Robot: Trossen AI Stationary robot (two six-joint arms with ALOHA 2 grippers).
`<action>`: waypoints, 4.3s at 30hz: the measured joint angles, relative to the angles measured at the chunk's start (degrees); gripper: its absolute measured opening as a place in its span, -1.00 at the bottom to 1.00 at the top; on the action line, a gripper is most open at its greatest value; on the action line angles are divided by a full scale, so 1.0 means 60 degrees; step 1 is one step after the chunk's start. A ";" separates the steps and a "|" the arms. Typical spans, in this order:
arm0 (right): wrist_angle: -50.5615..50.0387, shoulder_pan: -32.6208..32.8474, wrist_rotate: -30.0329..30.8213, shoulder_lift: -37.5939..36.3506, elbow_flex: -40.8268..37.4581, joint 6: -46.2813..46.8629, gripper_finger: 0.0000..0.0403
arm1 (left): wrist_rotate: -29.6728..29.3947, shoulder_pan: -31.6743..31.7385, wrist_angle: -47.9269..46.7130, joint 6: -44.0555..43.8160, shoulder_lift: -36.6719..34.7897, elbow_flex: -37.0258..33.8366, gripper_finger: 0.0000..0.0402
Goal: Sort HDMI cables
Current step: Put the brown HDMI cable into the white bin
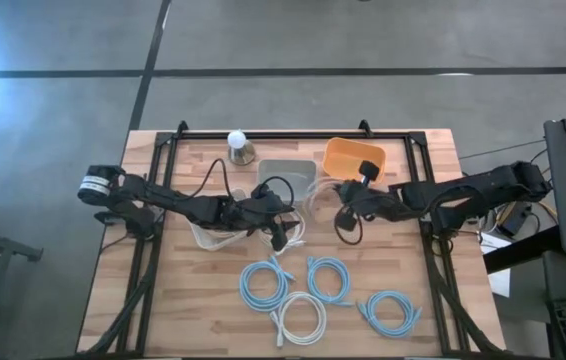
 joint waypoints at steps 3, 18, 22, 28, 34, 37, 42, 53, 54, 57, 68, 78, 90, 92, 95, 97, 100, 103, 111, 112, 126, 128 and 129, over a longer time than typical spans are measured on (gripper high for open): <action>-0.0581 0.0074 0.0087 -0.0059 0.0677 -0.0389 -0.93 | 0.0026 -0.0022 -0.0005 0.0000 0.0000 0.0000 0.12; -0.0924 0.0505 0.0017 -0.0148 0.1784 -0.1175 -0.94 | 0.1899 -0.0044 0.0990 0.1420 0.0000 -0.0004 0.12; -0.0512 0.0508 -0.0026 -0.0150 0.1378 -0.1173 -0.94 | 0.1898 -0.0037 0.1002 0.1676 0.0000 -0.0004 0.12; -0.0423 0.0667 -0.0026 -0.0254 0.1352 -0.1226 -0.94 | 0.1901 -0.0033 0.0767 0.1179 0.0018 -0.0004 0.12; -0.0362 0.1098 -0.0023 -0.0785 0.1620 -0.1491 -0.94 | 0.1905 -0.0033 0.0812 0.0945 0.0011 -0.0004 0.12; -0.0395 0.1308 -0.0029 -0.1055 0.1525 -0.1461 -0.94 | 0.2048 -0.0040 0.0957 0.0911 -0.0114 -0.0004 0.12; -0.0227 0.1421 -0.0023 -0.1301 0.1319 -0.1147 -0.94 | 0.2615 -0.0040 0.1706 0.1185 -0.0168 -0.0004 0.12; 0.1894 0.1412 -0.0248 0.0189 0.1080 -0.2458 -0.94 | 0.3173 -0.0022 0.3520 0.1736 -0.0157 0.0051 0.12; 0.2003 0.1410 -0.0151 0.0324 0.1115 -0.2607 -0.94 | 0.3175 -0.0022 0.3510 0.1647 -0.0155 0.0051 0.12; 0.2022 0.1408 0.0063 0.0618 0.1151 -0.2611 -0.94 | 0.3173 -0.0018 0.3400 0.1272 -0.0149 0.0029 0.12; 0.1832 0.1419 0.0993 0.0846 0.1158 -0.3128 -0.94 | 0.3196 -0.0011 0.2783 0.0984 -0.0146 0.0018 0.12; 0.1848 0.1415 0.1045 0.0835 0.1147 -0.3026 -0.94 | 0.2673 -0.0024 0.2999 0.0980 -0.0146 0.0044 0.12; 0.1857 0.1412 0.1012 0.0835 0.1133 -0.2441 -0.94 | 0.2245 0.0078 0.2675 0.0713 -0.0146 0.0044 -0.39; 0.1843 0.1412 0.1000 0.0835 0.1129 -0.2333 -0.93 | 0.2240 0.0134 0.2293 0.0682 -0.0146 0.0044 -0.54; 0.1779 0.1411 0.0862 0.0835 0.1125 -0.2180 -0.89 | 0.2229 0.0244 0.1743 0.0507 -0.0146 0.0044 -0.74; 0.1752 0.1397 0.0530 0.0835 0.1119 -0.2131 -0.82 | 0.2244 0.0290 0.1451 0.0372 -0.0160 0.0044 -0.82; 0.1696 0.1393 -0.0107 0.0835 0.1118 -0.2063 -0.69 | 0.2311 0.0310 0.1011 0.0338 -0.0300 0.0044 -0.84; 0.1327 0.1402 -0.0428 0.0835 0.1122 -0.1480 -0.55 | 0.2315 0.0320 0.0425 0.0229 -0.0676 0.0044 -0.83; 0.0617 0.1420 -0.0516 0.0835 0.0826 -0.0534 -0.29 | 0.1971 0.0346 -0.2817 -0.0771 -0.2715 0.0095 -0.83; 0.0618 0.1415 -0.0497 0.0835 0.0759 -0.0538 -0.27 | 0.1928 0.0344 -0.3317 -0.0948 -0.3025 0.0088 -0.84; 0.0626 0.1415 -0.0456 0.0835 0.0437 -0.0107 -0.22 | 0.2139 0.0284 -0.8598 -0.3113 -0.6405 -0.0221 -0.82; 0.0626 0.1415 -0.0453 0.0835 0.0437 -0.0050 -0.23 | 0.2395 0.0281 -0.8528 -0.3115 -0.6637 -0.0414 -0.82; 0.0622 0.1415 -0.0453 0.0835 0.0437 -0.0016 -0.24 | 0.2539 0.0280 -0.8498 -0.3116 -0.6735 -0.0532 -0.82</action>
